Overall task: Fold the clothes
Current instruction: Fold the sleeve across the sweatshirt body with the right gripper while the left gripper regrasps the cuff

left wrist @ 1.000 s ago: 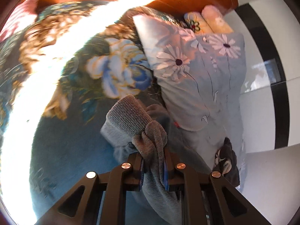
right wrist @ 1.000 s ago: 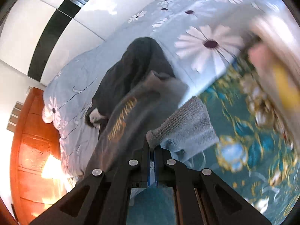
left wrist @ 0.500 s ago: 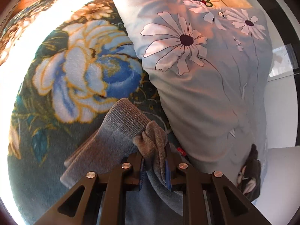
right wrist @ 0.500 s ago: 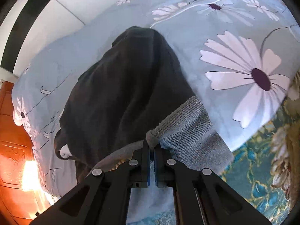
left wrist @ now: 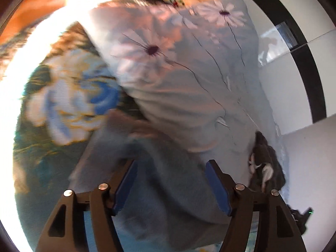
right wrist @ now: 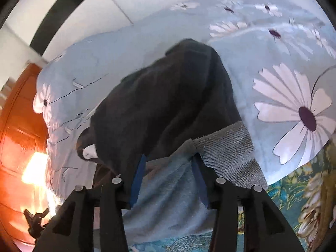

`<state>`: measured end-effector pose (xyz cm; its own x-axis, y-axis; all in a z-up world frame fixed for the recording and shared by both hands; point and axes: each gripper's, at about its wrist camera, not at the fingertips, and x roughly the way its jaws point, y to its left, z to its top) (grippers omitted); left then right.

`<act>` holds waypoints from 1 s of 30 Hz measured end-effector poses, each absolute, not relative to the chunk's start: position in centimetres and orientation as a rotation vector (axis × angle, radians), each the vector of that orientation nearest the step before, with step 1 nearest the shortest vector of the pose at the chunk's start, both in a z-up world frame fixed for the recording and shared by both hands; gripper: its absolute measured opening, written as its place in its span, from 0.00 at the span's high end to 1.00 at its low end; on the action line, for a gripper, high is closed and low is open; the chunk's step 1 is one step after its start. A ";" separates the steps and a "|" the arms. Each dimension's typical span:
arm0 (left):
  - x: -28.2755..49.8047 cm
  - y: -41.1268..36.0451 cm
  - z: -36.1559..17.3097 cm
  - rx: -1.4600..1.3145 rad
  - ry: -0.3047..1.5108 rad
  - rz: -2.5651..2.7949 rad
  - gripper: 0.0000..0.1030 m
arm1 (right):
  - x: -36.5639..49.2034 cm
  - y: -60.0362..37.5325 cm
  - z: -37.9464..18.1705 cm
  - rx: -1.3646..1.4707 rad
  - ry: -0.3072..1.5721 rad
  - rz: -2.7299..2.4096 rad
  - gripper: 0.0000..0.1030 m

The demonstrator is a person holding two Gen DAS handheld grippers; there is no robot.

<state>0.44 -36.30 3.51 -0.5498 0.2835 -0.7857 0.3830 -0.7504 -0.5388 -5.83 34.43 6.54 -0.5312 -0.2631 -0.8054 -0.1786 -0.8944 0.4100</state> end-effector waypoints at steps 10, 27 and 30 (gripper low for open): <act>8.2 -39.5 -6.9 1.390 1.414 -2.140 0.25 | 2.2 35.1 6.1 1.287 -0.931 -2.574 0.40; 7.7 -38.4 -8.0 1.127 1.455 -2.220 0.27 | 2.4 42.2 -5.3 1.149 -1.699 -2.456 0.40; 8.1 -38.6 -8.0 1.079 1.464 -2.206 0.40 | 1.5 41.9 -5.3 1.098 -1.712 -2.446 0.50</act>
<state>8.12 -38.63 -7.98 -0.6812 0.1641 -0.7135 0.5937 -0.4465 -0.6694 1.50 41.95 -5.29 -0.7610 -0.3411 -0.5519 -0.4018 -0.4201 0.8137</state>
